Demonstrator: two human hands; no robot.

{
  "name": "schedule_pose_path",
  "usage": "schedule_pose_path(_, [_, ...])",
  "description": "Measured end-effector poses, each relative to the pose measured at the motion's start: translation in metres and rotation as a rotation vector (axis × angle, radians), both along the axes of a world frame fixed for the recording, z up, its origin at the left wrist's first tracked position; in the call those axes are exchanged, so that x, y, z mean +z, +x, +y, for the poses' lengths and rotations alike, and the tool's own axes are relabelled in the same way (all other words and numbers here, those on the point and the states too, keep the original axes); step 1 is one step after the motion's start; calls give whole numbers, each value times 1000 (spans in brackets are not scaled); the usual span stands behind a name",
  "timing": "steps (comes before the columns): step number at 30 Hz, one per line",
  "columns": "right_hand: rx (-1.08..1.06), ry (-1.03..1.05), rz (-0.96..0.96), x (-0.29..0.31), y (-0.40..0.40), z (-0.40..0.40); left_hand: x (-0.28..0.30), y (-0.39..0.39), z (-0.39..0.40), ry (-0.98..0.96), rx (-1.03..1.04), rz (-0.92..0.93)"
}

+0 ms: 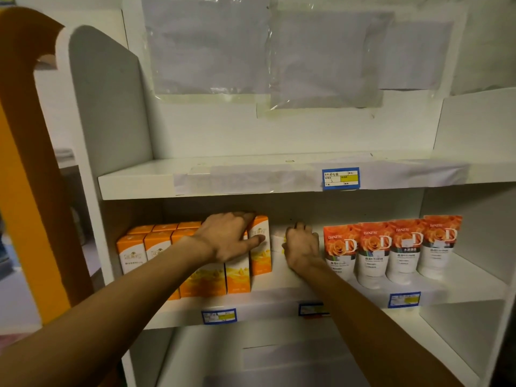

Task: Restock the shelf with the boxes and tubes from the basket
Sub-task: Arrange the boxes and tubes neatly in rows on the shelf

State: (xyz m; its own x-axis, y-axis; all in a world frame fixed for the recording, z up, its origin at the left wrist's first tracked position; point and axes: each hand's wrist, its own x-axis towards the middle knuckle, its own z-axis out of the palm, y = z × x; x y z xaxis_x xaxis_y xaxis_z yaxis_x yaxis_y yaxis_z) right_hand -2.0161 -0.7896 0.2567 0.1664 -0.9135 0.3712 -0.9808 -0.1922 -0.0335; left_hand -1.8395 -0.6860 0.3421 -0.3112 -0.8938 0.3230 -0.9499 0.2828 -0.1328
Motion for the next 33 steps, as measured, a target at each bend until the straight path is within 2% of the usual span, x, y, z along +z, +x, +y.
schedule_pose_path(3, [9,-27,-173,5,-1,10,1,-1,-1,-11,15,-23])
schedule_pose_path(8, [-7,6,-589,7,-2,30,1,-3,1,-23,42,-62])
schedule_pose_path(13, [48,43,-826,-5,-2,49,7,-7,3,-6,58,-109])
schedule_pose_path(18, [175,78,-1042,-19,-3,69,7,-9,-1,45,76,-69])
schedule_pose_path(23, [356,180,-1100,-27,-10,81,7,-9,1,104,68,-11])
schedule_pose_path(27, [419,251,-1174,-28,-12,83,10,-8,-2,220,34,87])
schedule_pose_path(33, [442,396,-1103,-15,-8,81,13,-7,-7,247,34,175])
